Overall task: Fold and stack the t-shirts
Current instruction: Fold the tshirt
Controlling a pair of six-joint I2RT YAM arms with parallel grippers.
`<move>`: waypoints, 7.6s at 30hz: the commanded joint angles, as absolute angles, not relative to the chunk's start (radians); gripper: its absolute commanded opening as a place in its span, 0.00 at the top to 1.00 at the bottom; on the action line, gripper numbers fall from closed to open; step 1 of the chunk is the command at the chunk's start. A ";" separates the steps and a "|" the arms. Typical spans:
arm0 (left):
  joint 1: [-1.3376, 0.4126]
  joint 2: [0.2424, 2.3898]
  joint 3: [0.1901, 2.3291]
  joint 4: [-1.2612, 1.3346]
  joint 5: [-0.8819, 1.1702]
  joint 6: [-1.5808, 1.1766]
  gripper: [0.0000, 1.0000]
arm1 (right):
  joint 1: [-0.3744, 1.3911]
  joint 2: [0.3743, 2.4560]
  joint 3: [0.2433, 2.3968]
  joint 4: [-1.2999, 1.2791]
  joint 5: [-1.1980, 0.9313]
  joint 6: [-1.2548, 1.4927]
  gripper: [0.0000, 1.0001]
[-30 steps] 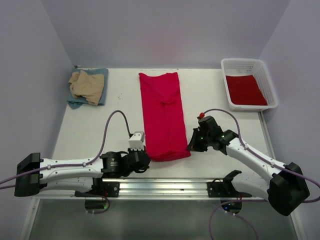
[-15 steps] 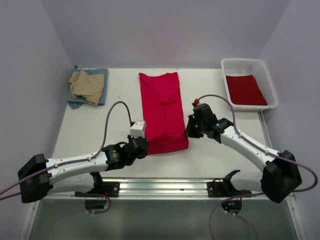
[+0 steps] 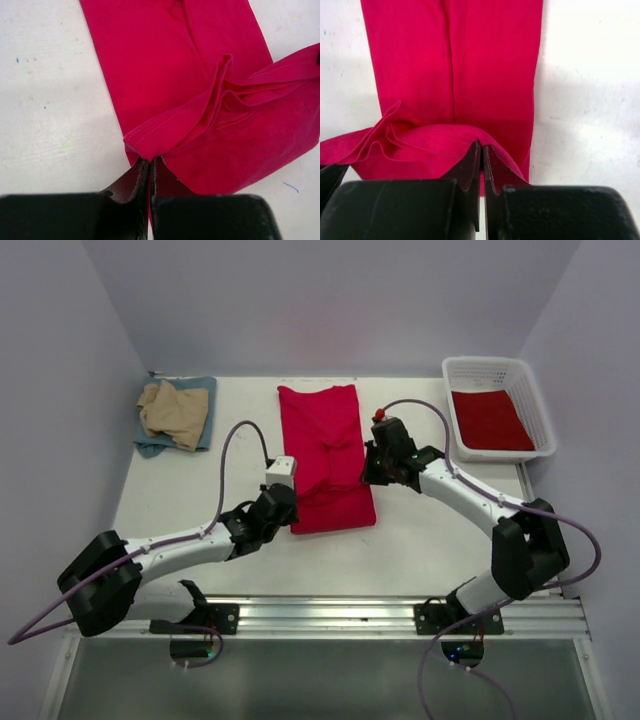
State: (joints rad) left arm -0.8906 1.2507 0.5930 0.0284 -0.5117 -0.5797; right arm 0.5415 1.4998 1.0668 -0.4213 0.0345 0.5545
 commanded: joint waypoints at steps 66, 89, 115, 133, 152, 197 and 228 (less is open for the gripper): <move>-0.322 1.488 0.242 0.830 0.505 -0.841 0.00 | 0.356 1.520 0.784 -0.083 -0.293 0.594 0.10; -0.370 1.779 0.265 0.934 0.548 -0.925 0.00 | 0.354 1.637 0.686 0.072 -0.293 0.683 0.52; -0.368 1.907 0.193 1.212 0.634 -1.026 0.94 | 0.354 1.490 0.632 -0.029 -0.293 0.693 0.93; -0.382 1.703 0.235 0.765 0.488 -0.851 0.49 | 0.354 1.486 0.604 -0.049 -0.267 0.675 0.59; -0.492 1.890 0.209 0.887 0.457 -0.937 0.92 | 0.354 1.496 0.549 0.017 -0.301 0.706 1.00; -0.874 1.209 0.135 0.274 0.180 -1.187 0.41 | 0.423 1.109 0.439 -0.268 -0.259 0.707 0.56; -0.904 1.420 0.103 0.432 -0.064 -1.198 0.68 | 0.426 1.169 0.379 -0.138 -0.239 0.707 0.70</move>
